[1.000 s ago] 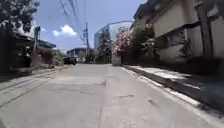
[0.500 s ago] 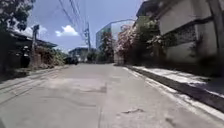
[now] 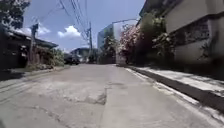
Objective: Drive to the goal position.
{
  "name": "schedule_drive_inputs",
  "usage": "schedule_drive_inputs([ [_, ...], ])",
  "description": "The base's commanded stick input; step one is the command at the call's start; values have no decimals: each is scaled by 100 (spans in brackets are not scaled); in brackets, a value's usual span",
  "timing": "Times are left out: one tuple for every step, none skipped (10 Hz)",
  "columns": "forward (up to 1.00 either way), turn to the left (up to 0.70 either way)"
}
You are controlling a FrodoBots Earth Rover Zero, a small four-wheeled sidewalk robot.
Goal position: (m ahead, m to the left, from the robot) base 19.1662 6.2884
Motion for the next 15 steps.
schedule_drive_inputs([
  [100, 0],
  [100, 0],
  [100, 0],
  [100, 0],
  [100, 0],
  [100, 0],
  [100, 0],
  [100, 0],
  [100, 0],
  [100, 0],
  [100, 0],
  [100, 0],
  [100, 0],
  [100, 0],
  [100, 0],
])
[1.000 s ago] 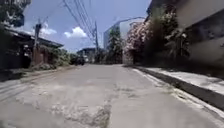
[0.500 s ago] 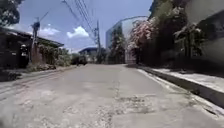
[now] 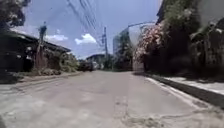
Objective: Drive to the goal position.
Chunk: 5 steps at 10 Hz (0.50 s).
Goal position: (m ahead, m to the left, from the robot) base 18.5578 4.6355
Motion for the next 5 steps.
schedule_drive_inputs([
  [100, 0],
  [100, 0],
  [100, 0],
  [100, 0],
  [100, -27],
])
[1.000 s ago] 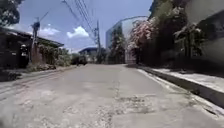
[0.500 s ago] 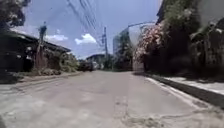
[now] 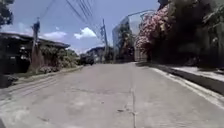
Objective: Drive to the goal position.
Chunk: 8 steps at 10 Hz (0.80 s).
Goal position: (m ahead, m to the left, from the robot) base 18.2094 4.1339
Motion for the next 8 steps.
schedule_drive_inputs([
  [100, -40],
  [100, -40],
  [100, -8],
  [100, 0],
  [100, 0],
  [100, 0],
  [100, 0],
  [100, 0],
])
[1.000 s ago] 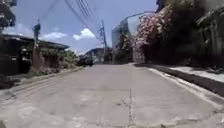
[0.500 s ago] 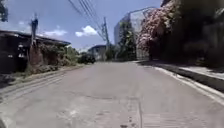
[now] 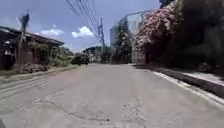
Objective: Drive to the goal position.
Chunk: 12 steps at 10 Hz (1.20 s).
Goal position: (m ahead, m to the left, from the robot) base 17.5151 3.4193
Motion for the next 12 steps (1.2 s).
schedule_drive_inputs([
  [100, 0],
  [100, 0],
  [100, 0],
  [100, 0],
  [100, 0],
  [100, 0],
  [100, 0],
  [100, 0],
  [100, -16],
  [100, -40],
  [100, -40],
  [100, -40],
])
